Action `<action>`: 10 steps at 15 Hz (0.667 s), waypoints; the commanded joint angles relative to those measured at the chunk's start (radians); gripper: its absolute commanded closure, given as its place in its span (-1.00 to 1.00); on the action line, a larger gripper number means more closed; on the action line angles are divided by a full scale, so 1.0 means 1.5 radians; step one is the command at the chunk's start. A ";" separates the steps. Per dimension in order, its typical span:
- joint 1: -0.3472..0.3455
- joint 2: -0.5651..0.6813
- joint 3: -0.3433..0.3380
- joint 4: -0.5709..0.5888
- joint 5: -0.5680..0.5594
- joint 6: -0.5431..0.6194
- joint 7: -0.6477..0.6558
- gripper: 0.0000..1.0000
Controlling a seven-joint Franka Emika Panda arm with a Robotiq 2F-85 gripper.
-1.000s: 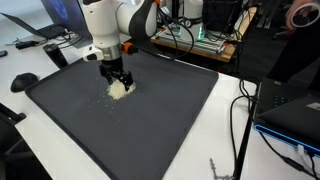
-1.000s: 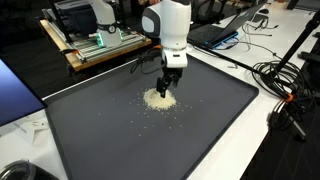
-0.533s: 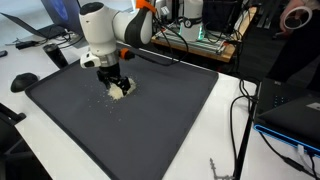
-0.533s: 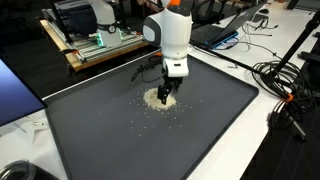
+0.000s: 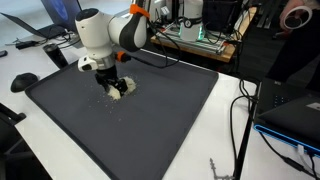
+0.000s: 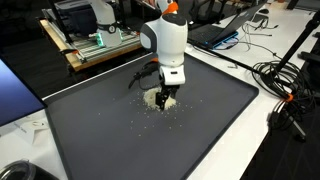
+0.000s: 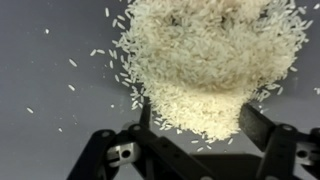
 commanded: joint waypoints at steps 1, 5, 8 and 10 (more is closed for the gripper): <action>-0.015 0.012 0.016 0.024 -0.012 -0.022 -0.018 -0.18; -0.011 0.007 0.016 0.026 -0.015 -0.035 -0.026 0.39; -0.010 0.006 0.017 0.029 -0.015 -0.046 -0.029 0.80; -0.009 0.002 0.018 0.028 -0.015 -0.050 -0.029 0.88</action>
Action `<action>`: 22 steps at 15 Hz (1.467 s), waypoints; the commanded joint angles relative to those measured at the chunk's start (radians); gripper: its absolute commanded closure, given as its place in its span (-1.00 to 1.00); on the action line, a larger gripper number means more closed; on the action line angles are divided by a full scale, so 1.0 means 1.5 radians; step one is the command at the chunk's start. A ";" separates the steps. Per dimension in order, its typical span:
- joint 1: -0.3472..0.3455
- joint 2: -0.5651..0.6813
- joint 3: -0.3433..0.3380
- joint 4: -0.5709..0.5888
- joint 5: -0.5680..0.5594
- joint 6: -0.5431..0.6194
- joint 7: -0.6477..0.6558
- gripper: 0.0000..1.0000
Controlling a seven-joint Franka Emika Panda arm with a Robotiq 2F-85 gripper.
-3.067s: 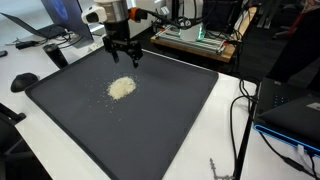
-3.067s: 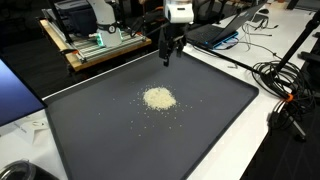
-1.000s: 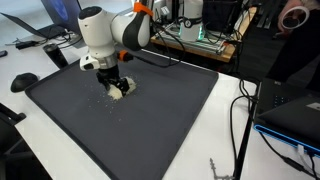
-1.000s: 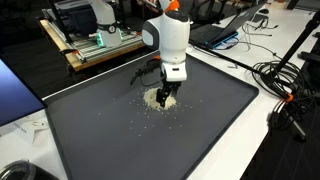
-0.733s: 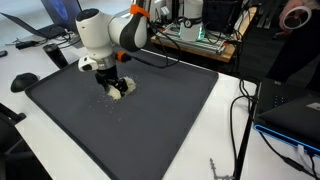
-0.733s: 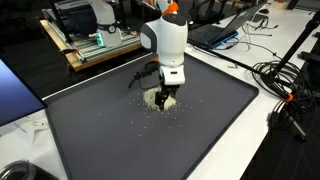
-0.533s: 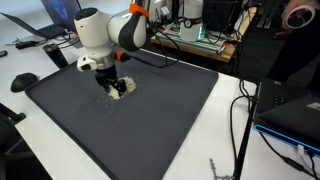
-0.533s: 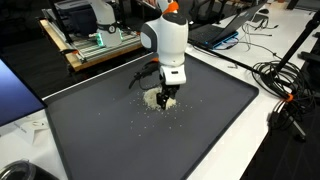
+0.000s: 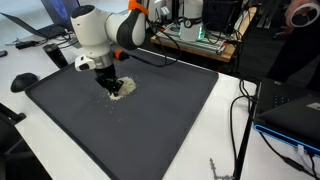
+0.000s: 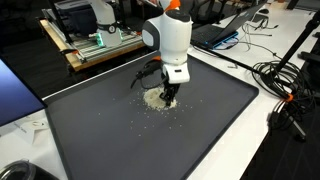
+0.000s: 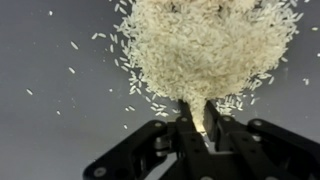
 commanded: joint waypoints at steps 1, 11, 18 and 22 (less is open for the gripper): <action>-0.007 0.003 0.012 0.006 -0.013 -0.023 -0.004 0.96; -0.003 -0.001 0.008 0.003 -0.014 -0.019 0.006 0.85; 0.002 -0.021 0.004 -0.008 -0.021 -0.014 0.009 0.06; 0.008 -0.046 -0.002 -0.019 -0.027 -0.015 0.017 -0.47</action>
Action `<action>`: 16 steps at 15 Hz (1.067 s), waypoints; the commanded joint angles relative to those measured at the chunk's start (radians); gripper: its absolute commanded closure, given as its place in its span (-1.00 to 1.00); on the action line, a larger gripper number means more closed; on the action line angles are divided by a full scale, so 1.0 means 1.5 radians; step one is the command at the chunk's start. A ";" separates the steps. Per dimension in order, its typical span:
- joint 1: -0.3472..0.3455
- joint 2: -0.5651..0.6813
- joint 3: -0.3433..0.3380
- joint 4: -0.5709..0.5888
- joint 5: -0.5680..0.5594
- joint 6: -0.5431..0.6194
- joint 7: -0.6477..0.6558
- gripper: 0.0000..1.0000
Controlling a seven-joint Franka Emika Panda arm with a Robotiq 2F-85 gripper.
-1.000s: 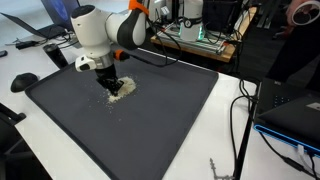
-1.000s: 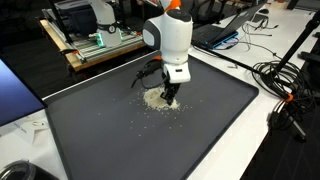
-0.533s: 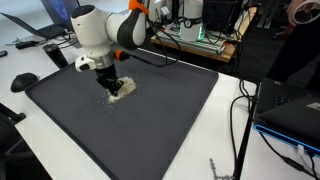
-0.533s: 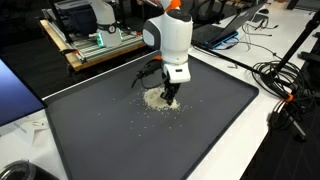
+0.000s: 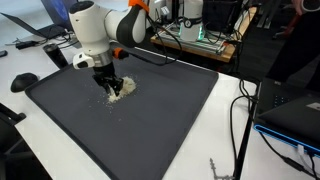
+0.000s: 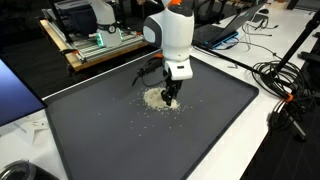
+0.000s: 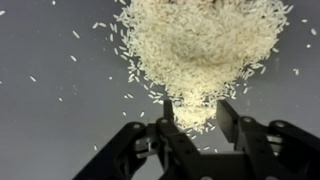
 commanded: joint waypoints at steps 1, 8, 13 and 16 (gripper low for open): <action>0.012 -0.041 -0.013 -0.023 -0.030 -0.015 0.027 -0.64; 0.110 -0.110 -0.084 -0.085 -0.141 0.013 0.179 -1.00; 0.210 -0.129 -0.146 -0.109 -0.265 0.000 0.376 -1.00; 0.257 -0.129 -0.173 -0.114 -0.332 -0.009 0.481 -1.00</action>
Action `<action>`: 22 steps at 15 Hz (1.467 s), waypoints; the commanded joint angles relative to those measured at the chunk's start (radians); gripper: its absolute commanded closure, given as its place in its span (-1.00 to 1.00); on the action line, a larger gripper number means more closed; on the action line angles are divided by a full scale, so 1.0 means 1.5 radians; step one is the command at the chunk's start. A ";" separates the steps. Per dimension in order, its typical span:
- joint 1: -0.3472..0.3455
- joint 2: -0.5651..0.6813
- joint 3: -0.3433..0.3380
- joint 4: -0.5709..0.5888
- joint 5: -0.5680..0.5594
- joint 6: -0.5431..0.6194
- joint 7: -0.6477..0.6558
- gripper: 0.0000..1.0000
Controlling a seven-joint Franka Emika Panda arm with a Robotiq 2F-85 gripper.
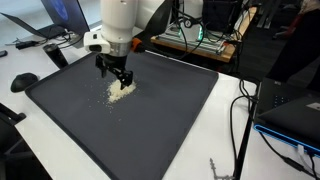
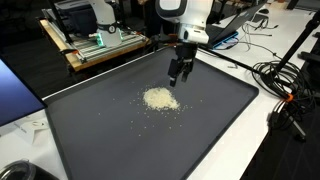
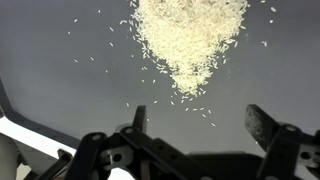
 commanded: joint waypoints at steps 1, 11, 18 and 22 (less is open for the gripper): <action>0.060 -0.016 -0.043 -0.025 -0.088 -0.008 0.138 -1.00; 0.074 -0.014 -0.011 -0.043 -0.205 -0.071 0.354 -1.00; 0.027 -0.141 0.022 -0.191 -0.228 -0.017 0.334 -1.00; -0.039 -0.261 0.053 -0.315 -0.197 0.046 0.265 -1.00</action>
